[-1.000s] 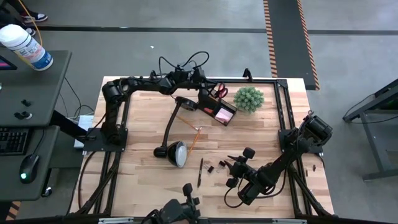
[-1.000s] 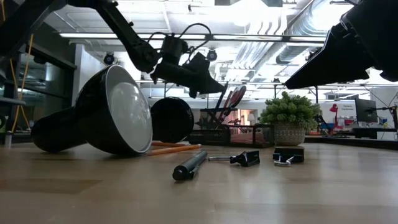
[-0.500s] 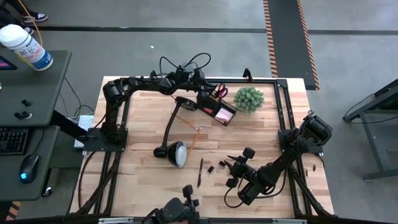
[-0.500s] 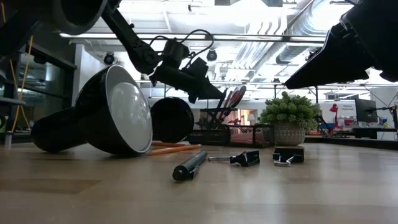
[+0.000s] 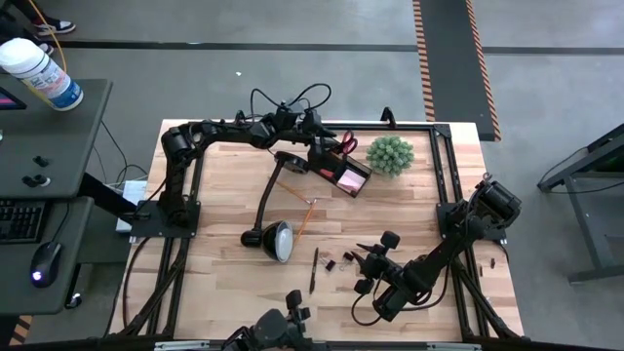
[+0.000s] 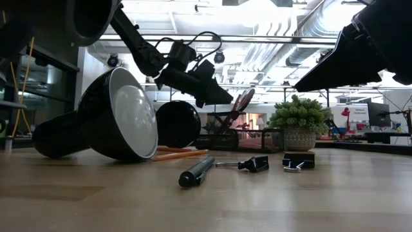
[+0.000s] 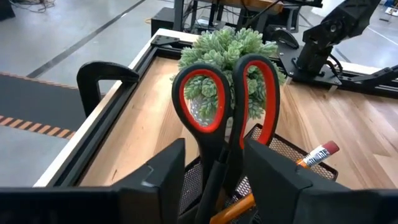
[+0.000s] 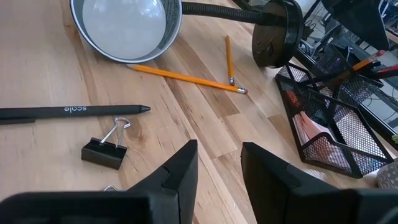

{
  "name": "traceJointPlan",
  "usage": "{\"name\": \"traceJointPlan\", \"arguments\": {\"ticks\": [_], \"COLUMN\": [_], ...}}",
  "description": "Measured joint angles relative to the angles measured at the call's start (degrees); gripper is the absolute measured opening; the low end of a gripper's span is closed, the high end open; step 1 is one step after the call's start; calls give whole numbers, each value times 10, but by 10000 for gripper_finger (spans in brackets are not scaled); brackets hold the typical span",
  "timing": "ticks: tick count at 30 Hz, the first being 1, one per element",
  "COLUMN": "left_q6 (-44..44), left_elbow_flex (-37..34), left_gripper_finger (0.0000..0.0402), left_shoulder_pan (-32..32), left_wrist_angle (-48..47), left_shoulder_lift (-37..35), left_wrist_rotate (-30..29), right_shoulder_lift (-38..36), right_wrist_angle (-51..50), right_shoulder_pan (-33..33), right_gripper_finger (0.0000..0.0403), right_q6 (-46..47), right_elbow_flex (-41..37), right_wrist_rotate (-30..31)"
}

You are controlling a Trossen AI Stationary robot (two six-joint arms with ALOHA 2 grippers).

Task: Pick and place office supplies into organizer
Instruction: Put the bottom orange pencil into the desk organizer

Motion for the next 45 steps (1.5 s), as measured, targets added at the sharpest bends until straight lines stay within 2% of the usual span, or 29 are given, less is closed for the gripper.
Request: {"name": "traceJointPlan", "arguments": {"ticks": [4,8,12,15,17,19,22,26,29,38,45], "left_q6": [-1,-14,5,33,47,41,11,-37,-45,-78,-91], "left_elbow_flex": [0,0,0,1,1,1,1,1,0,-17,-55], "left_gripper_finger": [176,177,168,161,158,156,154,154,154,156,156], "left_shoulder_pan": [1,1,-5,-24,-51,-85,-139,-199,-234,-319,-339], "left_wrist_angle": [-1,-45,-172,-302,-382,-451,-518,-548,-560,-565,-557], "left_shoulder_lift": [-15,-67,-141,-194,-219,-234,-238,-232,-230,-231,-231], "left_wrist_rotate": [-1,4,-1,-23,-60,-122,-206,-255,-266,-266,-266], "right_shoulder_lift": [0,0,0,0,0,0,0,0,0,0,0], "right_wrist_angle": [0,0,0,0,0,0,0,3,5,5,4], "right_shoulder_pan": [0,0,0,0,-1,-4,-10,-20,-23,-23,-34], "right_gripper_finger": [114,114,114,114,114,114,114,114,114,114,114], "right_q6": [-2,-2,-7,-11,-14,-15,-15,-16,-16,-26,-35], "right_elbow_flex": [0,0,0,0,0,0,0,0,0,0,0], "right_wrist_rotate": [0,0,0,4,9,10,10,5,-3,4,24]}}
